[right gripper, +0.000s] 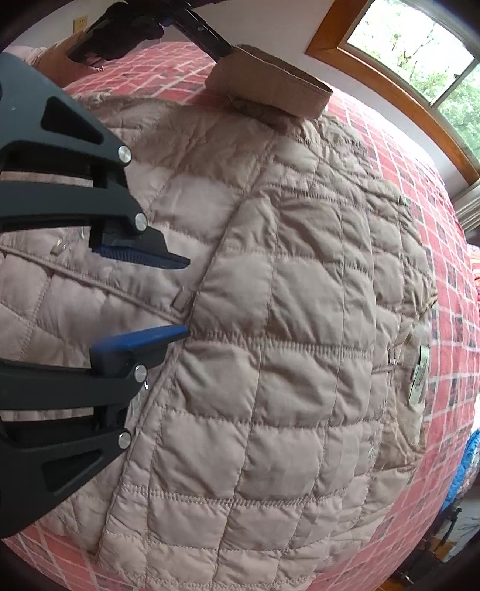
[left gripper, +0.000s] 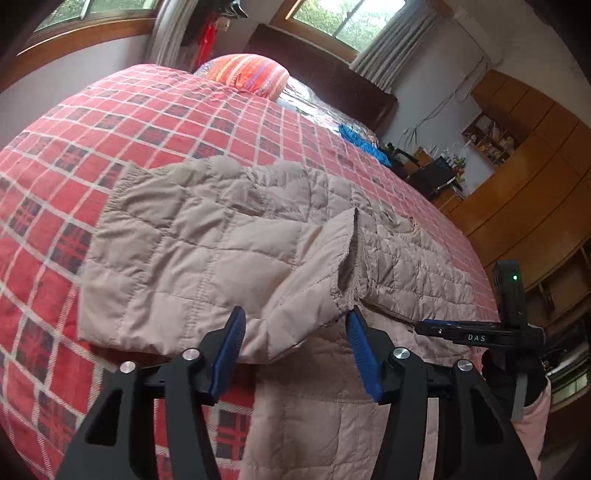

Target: Fold large clothes

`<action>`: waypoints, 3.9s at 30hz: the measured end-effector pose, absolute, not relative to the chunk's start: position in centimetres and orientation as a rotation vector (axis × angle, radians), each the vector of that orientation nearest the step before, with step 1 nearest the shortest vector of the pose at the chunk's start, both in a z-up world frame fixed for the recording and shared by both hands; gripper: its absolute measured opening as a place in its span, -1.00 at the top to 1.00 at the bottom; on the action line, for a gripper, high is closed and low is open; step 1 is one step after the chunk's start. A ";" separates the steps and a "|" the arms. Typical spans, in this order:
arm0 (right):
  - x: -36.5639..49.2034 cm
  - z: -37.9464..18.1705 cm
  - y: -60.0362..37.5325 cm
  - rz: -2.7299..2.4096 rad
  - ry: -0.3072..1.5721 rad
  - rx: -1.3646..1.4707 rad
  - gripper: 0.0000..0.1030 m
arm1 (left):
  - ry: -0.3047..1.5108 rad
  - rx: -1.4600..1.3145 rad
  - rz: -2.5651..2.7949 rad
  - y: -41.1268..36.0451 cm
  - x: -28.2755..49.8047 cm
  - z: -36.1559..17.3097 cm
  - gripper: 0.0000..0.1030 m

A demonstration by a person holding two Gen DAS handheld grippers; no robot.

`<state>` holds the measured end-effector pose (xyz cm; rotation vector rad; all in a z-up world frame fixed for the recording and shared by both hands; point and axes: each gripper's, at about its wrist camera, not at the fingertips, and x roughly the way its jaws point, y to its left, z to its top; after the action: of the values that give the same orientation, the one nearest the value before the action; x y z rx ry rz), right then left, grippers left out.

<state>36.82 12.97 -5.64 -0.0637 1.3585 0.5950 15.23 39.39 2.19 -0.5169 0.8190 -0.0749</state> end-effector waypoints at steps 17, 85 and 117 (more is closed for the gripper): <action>34.7 -5.0 25.1 0.832 1.414 -0.018 0.13 | 0.902 -0.700 0.193 50.8 14.7 -4.0 -0.21; 42.0 -8.2 -1.0 0.368 1.290 0.209 0.88 | 0.921 -0.223 0.049 29.8 26.2 -2.8 0.06; 38.9 -2.6 0.4 0.412 1.175 0.093 0.69 | 0.946 -0.187 0.052 25.2 26.9 -2.6 0.01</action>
<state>38.91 0.45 -2.56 0.0930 1.1750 0.4124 26.92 25.18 -2.61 -0.1871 0.9461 0.0523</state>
